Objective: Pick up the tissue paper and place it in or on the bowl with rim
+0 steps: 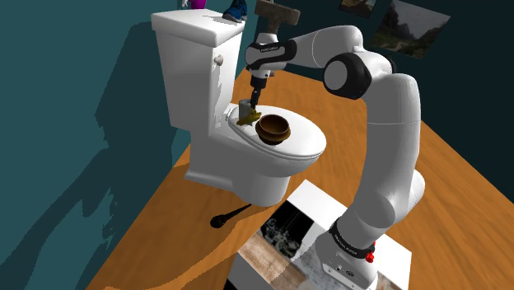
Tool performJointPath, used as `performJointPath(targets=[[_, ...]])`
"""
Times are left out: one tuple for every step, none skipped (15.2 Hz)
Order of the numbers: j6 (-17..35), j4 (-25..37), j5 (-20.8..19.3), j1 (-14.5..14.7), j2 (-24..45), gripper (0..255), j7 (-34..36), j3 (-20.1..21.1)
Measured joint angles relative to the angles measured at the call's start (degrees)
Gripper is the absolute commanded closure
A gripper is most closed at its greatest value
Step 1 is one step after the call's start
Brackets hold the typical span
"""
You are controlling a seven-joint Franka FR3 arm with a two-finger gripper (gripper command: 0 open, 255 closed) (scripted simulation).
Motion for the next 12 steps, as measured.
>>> performJointPath(targets=[[0.06,-0.05,0.00,-0.01,0.01,0,-0.01,0.00],[0.10,-0.07,0.01,-0.01,0.02,0,-0.02,0.00],[0.11,-0.07,0.01,-0.01,0.03,0,-0.02,0.00],[0.12,-0.08,0.01,-0.01,0.03,0,-0.02,0.00],[0.12,-0.08,0.01,-0.01,0.03,255,-0.02,0.00],[0.11,-0.08,0.01,-0.01,0.02,255,-0.02,0.01],[0.10,-0.07,0.01,-0.01,0.00,255,-0.02,0.01],[0.09,-0.07,0.01,-0.01,-0.01,255,-0.02,0.00],[0.09,-0.06,0.00,-0.02,-0.01,255,-0.02,-0.01],[0.10,-0.06,0.00,-0.02,-0.02,255,-0.02,-0.01],[0.12,-0.08,0.00,-0.02,-0.03,255,-0.03,-0.02],[0.12,-0.08,0.00,-0.03,-0.03,255,-0.02,-0.02]])
